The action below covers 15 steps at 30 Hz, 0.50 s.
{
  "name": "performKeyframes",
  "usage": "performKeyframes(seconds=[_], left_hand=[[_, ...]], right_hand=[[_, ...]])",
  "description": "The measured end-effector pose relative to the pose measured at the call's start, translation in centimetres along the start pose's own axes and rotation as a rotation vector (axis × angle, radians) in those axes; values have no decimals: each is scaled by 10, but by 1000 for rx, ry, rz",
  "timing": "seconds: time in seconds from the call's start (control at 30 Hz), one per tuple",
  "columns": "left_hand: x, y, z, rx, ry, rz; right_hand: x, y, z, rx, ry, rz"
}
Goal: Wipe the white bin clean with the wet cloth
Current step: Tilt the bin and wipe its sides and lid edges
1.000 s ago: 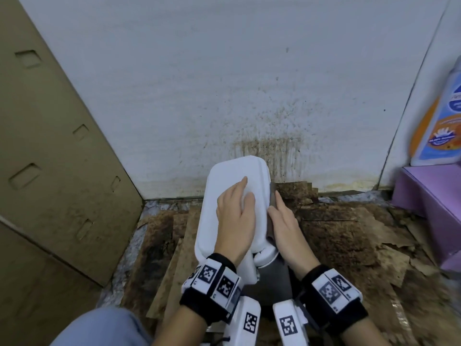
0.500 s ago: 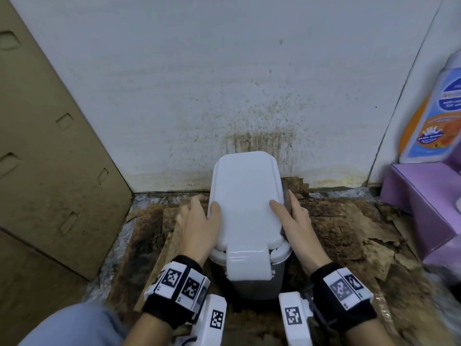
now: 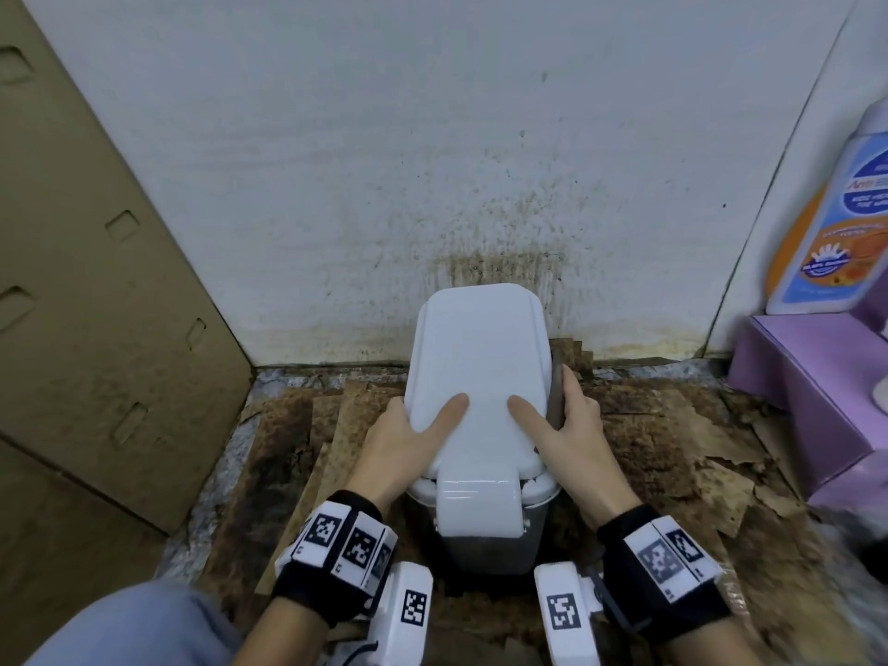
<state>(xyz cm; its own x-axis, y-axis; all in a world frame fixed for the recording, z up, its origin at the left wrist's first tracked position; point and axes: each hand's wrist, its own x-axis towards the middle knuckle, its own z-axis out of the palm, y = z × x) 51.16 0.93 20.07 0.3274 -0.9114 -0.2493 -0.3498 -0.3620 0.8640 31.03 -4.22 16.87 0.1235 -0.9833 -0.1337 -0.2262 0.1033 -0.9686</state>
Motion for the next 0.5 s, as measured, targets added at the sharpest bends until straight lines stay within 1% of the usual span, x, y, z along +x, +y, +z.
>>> performKeyframes(seconds=[0.07,0.2,0.27,0.37,0.5], left_hand=[[0,4,-5,7,-22,13],[6,17,-23,46,-106,56],[10,19,-28,60,-147,68],[11,19,-28,29,-143,43],[4,18,-26,-47,-35,13]], right_hand=[[-9,-3,6,-3,56,2],[-43,-16,26,13,227,12],[-55,-17,35,43,272,11],[-58,-18,43,84,268,10],[-50,-21,48,52,210,0]])
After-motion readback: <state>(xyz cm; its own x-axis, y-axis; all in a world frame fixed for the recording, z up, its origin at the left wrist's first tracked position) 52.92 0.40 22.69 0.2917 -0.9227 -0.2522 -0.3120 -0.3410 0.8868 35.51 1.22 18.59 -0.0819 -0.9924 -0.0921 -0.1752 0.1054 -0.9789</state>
